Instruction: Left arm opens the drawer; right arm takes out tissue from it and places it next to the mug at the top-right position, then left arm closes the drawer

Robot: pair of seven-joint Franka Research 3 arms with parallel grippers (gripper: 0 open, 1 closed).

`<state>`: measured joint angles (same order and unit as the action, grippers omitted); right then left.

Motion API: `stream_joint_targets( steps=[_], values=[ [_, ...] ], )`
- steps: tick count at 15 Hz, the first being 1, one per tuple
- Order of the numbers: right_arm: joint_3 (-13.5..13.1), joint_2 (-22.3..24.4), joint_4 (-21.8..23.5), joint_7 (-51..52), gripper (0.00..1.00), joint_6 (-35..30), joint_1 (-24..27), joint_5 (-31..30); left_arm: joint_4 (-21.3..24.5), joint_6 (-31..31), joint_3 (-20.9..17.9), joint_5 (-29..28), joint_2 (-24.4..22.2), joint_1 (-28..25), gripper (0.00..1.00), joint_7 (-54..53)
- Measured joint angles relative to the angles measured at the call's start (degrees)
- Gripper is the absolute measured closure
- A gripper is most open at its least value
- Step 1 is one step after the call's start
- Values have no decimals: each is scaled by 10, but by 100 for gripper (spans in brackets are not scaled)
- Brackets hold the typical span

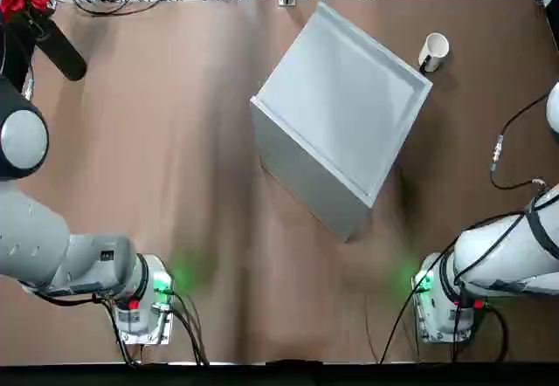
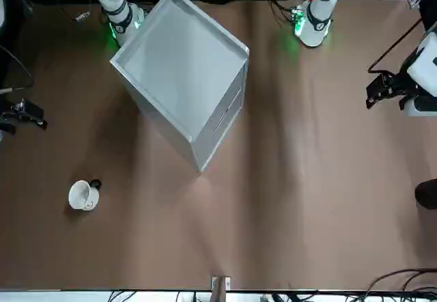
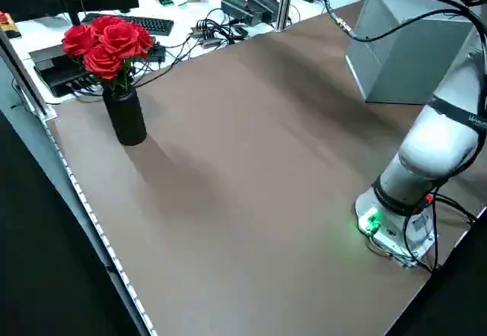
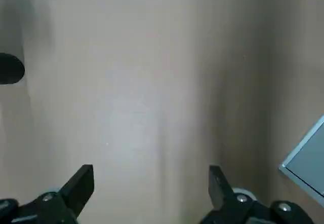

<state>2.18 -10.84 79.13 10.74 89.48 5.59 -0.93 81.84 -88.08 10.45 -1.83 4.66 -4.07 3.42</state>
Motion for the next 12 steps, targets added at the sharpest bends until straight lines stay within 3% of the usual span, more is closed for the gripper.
stream_joint_targets(
  steps=[7,12],
  values=[
    [-6,0,-2,0,0,-4,3,0,2,14,-4,0,5,-5,0,-1],
    [-8,6,-6,0,0,-5,11,0,9,20,-10,0,45,-7,0,0]
  ],
)
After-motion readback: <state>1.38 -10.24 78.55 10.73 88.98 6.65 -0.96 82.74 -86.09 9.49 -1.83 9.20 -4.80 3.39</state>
